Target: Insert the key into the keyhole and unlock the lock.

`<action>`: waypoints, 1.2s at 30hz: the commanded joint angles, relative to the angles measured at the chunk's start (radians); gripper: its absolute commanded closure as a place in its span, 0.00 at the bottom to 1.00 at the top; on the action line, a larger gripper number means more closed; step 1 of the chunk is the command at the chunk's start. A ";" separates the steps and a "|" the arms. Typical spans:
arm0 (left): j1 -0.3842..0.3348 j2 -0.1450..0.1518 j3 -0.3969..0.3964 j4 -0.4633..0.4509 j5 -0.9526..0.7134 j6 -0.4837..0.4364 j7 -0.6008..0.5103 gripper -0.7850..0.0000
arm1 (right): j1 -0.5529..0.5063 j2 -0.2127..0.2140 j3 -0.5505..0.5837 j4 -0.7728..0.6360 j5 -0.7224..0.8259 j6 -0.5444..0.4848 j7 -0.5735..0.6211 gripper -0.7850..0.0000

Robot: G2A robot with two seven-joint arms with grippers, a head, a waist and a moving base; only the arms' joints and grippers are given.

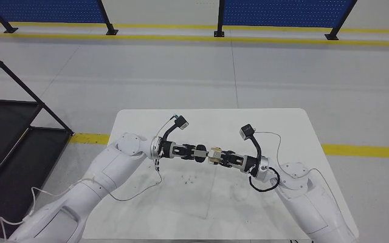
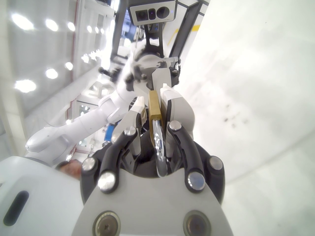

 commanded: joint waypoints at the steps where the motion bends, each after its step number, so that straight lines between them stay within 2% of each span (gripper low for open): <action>1: 0.002 -0.001 -0.002 0.001 -0.002 0.001 -0.001 1.00 | 0.000 0.000 0.000 0.000 0.000 0.000 0.000 0.86; 12: 0.010 -0.005 -0.021 0.008 -0.013 0.013 -0.013 1.00 | 0.000 0.000 0.000 0.000 0.000 0.000 0.000 0.87; 24: 0.019 -0.010 -0.038 0.009 -0.010 0.019 -0.019 1.00 | 0.000 0.000 0.000 0.000 0.000 0.000 0.000 0.93; 26: 0.019 -0.010 -0.040 0.009 -0.007 0.020 -0.020 1.00 | 0.000 0.000 0.000 0.000 0.000 0.000 0.000 1.00; 36: 0.024 -0.013 -0.049 0.001 0.034 0.005 -0.005 1.00 | 0.000 0.000 0.000 0.000 0.000 0.000 0.000 1.00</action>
